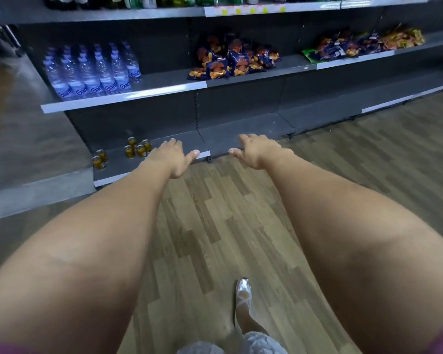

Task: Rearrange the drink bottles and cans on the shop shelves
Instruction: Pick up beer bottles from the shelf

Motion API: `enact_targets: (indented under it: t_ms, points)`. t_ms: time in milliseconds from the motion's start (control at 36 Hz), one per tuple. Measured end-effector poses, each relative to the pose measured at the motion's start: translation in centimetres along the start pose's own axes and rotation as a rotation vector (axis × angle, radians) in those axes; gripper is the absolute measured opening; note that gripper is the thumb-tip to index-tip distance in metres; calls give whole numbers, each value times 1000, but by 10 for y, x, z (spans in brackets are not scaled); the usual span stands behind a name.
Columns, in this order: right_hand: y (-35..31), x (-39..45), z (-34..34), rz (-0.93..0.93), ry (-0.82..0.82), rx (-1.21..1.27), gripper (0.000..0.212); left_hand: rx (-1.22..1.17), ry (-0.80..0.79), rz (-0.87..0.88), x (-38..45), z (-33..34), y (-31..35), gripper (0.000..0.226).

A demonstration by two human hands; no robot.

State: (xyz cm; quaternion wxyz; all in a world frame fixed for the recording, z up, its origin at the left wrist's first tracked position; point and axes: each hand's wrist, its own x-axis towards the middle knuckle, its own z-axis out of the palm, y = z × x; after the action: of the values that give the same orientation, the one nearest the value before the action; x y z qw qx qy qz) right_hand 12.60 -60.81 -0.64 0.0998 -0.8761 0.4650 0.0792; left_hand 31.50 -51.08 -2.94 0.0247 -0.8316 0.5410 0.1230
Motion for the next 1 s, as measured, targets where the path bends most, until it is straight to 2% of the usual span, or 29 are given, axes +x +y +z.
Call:
enact_targets:
  t_ms: [500, 806, 1000]
  points:
    - [82, 246, -90, -59, -8, -17, 66, 25, 31, -48, 242, -90, 54, 75]
    - [86, 373, -117, -82, -7, -48, 65, -53, 91, -59, 367, -115, 31, 71]
    - [64, 470, -153, -57, 23, -45, 65, -86, 146, -27, 464, -158, -6, 69]
